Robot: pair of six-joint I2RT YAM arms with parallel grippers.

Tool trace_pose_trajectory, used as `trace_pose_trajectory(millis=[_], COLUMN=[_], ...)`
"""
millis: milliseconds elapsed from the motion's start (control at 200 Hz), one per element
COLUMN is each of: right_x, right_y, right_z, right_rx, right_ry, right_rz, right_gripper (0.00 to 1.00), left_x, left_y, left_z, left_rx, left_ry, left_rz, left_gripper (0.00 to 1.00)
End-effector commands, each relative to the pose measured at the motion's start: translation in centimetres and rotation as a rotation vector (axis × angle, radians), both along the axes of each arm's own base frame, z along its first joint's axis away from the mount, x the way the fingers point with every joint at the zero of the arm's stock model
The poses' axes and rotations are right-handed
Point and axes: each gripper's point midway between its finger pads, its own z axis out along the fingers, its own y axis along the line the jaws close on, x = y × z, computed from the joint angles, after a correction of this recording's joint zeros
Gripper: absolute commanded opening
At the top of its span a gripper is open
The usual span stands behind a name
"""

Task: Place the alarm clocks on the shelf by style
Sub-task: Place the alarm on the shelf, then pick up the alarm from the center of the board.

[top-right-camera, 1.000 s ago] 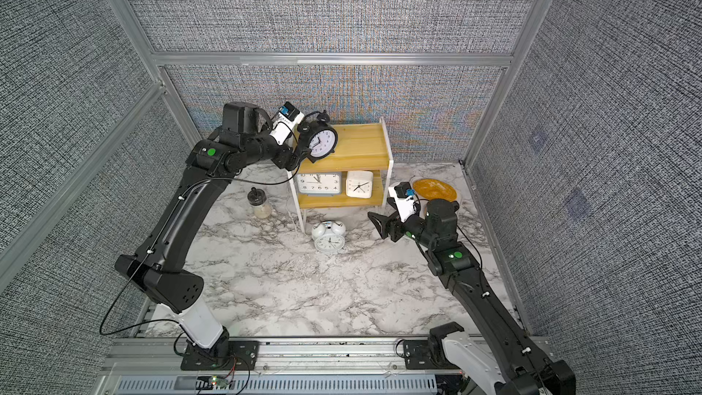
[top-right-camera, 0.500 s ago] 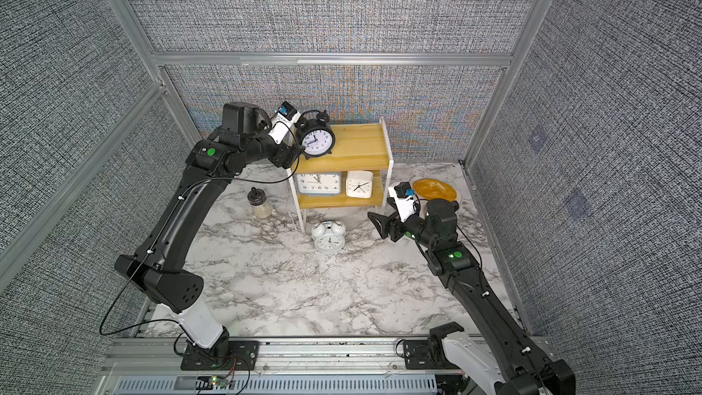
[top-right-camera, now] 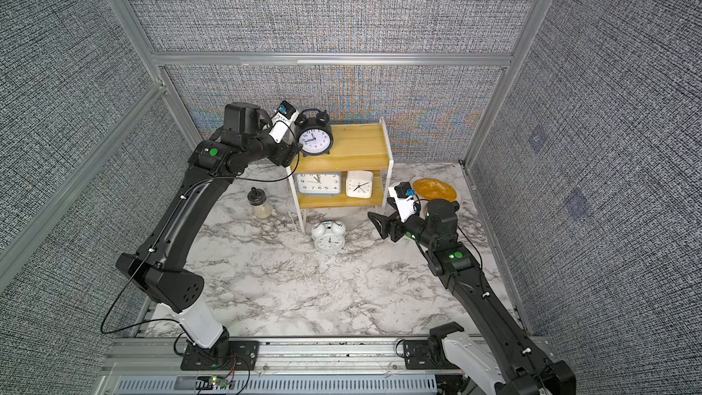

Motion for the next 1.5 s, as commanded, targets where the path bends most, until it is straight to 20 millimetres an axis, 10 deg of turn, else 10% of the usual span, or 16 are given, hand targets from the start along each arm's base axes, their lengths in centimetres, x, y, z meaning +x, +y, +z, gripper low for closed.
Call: trace_pose_trajectory(millis=[0,691,1141,1496], right_x=[0.0,-1.1,-3.0,-4.7], right_y=[0.0,0.3,0.2,0.5], right_z=[0.3,-1.4,-3.9,-6.0], right_rx=[0.001,-0.036,0.010,0.076], right_ry=[-0.011,-0.018,-0.016,0.020], right_rz=[0.001,0.045,0.022,0.012], right_gripper=[0.81,0.81,0.79,0.76], left_x=[0.2,-7.4,-18.6,-16.3], left_y=[0.3,2.7,0.8,-3.5], left_z=[0.9,2.3,-7.1,-15.2], left_rx=[-0.011,-0.070,-0.267,-0.271], left_ry=[-0.033,-0.078,0.162,0.330], left_rz=[0.023,-0.028,-0.319,-0.392], left_gripper=[0.80,0.91,0.69,0.49])
